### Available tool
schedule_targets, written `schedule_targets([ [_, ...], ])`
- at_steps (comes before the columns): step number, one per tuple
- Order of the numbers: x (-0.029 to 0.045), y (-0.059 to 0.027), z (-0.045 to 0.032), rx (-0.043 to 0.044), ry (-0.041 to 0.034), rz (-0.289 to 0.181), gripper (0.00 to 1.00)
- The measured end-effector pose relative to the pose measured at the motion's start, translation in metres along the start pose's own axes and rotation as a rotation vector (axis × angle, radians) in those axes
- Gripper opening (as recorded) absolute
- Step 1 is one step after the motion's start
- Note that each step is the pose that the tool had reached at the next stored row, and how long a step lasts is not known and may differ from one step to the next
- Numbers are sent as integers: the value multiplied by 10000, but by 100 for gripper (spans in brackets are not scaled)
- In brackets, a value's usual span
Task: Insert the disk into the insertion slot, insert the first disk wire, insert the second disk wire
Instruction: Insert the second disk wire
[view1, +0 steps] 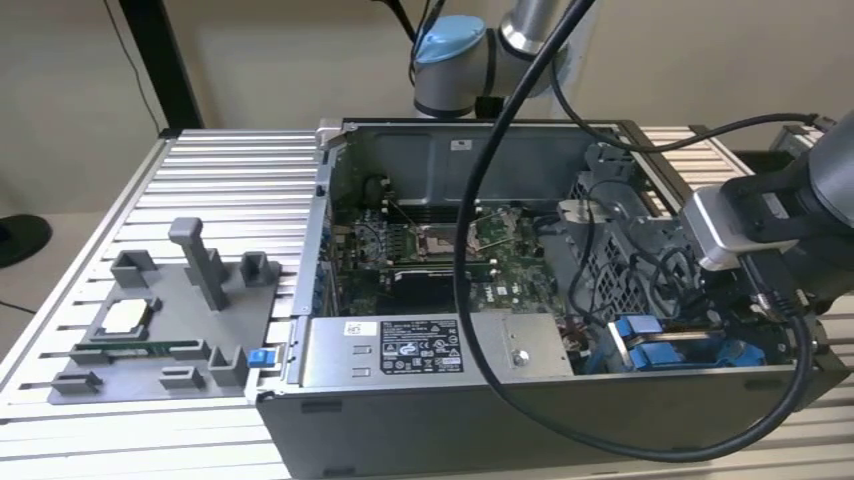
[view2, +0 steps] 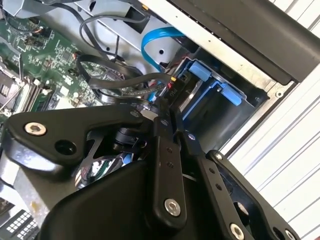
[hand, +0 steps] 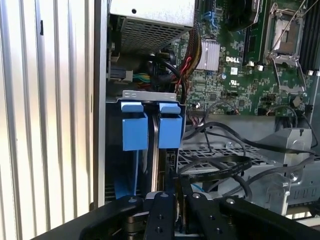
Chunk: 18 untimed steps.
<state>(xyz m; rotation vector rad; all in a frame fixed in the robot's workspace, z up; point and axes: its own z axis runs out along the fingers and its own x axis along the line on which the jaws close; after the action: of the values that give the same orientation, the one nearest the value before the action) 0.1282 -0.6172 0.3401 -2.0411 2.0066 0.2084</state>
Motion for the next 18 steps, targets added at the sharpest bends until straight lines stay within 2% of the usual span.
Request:
schedule_targets([
  [4, -3, 13, 14, 67, 60, -25, 0],
  [10, -23, 36, 46, 80, 125, -23, 0],
  [18, -25, 39, 53, 142, 118, -39, 0],
])
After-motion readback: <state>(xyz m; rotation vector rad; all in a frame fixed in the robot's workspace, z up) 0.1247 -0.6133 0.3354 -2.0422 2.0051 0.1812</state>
